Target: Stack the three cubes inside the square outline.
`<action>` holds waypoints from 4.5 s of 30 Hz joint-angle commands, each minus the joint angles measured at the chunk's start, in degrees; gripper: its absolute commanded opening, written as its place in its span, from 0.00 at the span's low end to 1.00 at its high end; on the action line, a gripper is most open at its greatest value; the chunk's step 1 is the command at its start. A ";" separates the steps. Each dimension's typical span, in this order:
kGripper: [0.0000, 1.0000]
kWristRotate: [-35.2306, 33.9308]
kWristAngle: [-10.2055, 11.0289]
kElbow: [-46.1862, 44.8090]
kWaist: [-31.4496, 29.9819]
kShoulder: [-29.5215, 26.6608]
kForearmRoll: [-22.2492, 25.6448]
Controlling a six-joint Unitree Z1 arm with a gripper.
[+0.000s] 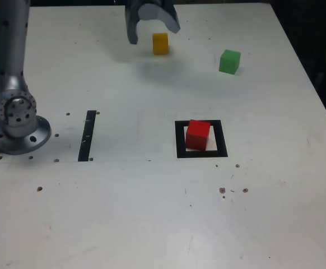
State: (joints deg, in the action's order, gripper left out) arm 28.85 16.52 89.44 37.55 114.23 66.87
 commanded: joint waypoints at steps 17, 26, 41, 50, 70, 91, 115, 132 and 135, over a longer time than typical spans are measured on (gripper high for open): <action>0.82 8.68 -4.69 11.66 2.91 11.87 5.99; 0.71 8.94 -3.62 14.37 4.26 13.95 5.46; 0.51 9.93 -2.95 14.83 5.33 14.63 4.91; 0.35 11.12 -5.02 15.06 5.25 15.61 4.14; 0.26 2.71 -6.06 10.39 -12.16 -5.36 12.98; 0.26 -22.23 -8.77 10.88 -49.73 0.85 15.56; 0.26 -21.69 -9.79 7.56 -49.53 5.22 12.22; 0.26 -20.27 -10.24 6.96 -47.50 5.33 10.89; 0.27 -20.23 -10.67 7.07 -47.48 5.23 10.60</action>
State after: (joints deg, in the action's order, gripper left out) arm 8.50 5.98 96.28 -10.04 119.42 77.59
